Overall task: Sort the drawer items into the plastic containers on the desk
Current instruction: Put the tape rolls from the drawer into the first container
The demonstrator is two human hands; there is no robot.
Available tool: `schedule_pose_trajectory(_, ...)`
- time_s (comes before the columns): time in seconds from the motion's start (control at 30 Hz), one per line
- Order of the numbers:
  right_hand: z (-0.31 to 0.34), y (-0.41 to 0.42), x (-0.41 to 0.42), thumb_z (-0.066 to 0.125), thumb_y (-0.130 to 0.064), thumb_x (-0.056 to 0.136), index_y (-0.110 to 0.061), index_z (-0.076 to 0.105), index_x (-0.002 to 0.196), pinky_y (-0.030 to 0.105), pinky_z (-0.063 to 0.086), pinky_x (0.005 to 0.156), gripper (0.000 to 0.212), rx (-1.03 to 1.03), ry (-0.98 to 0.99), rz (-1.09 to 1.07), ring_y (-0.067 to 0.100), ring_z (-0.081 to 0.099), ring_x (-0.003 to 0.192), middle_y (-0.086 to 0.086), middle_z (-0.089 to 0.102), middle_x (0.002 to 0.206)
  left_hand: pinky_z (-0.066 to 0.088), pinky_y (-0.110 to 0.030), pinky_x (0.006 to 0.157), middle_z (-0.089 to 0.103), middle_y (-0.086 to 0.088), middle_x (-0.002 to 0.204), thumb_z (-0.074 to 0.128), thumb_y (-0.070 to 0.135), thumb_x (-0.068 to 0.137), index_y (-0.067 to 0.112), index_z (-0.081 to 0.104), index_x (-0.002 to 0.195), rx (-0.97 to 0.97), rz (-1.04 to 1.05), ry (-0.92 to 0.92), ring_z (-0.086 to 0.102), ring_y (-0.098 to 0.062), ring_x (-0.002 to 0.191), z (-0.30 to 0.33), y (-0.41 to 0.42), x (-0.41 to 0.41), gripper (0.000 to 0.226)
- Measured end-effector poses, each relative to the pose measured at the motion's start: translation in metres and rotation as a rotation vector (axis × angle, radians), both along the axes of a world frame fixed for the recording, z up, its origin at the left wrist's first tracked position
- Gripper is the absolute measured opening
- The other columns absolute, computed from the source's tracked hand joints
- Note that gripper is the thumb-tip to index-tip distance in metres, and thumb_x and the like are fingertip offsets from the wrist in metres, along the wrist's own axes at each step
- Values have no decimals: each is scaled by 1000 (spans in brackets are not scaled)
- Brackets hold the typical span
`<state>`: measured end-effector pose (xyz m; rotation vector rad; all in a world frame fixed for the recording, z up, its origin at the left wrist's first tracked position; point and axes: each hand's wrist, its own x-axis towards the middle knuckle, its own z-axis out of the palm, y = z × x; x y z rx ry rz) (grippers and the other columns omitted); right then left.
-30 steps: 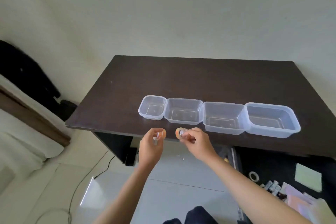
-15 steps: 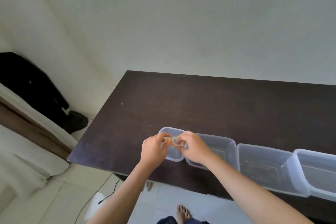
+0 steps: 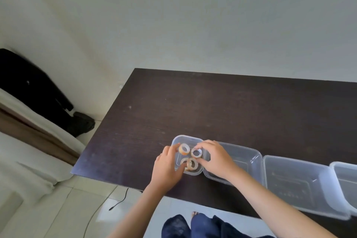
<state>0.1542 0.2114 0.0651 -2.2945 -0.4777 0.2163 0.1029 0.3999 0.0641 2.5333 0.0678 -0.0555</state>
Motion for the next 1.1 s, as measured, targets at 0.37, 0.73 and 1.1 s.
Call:
schedule_pose_trajectory(0.37,13,-34,-86,71,-20,82,-24,66,106,27,47,90,25,77,-80,-138,10,56,104,-10,62,107,49,-25,73,51,9,114,65,28,84,21,55,118,-109,-44,-162,56,-10,88,15,-28,-75,36)
schedule_pose_trajectory(0.73,0,-117,-271,67,-18,85,-20,66,107,14,41,84,22,11,38,-298,4,55,96,-11,57,101,35,-11,85,54,5,110,63,27,87,16,61,110,-211,-232,-14,56,-11,104,-17,-116,-224,26)
schedule_pose_trajectory(1.1,-17,-249,-357,68,-18,86,-21,64,111,17,51,81,26,-34,183,-623,6,60,96,-10,61,105,39,-11,84,51,8,126,57,35,91,27,55,119,-209,-472,170,52,-8,109,-22,-252,-255,30)
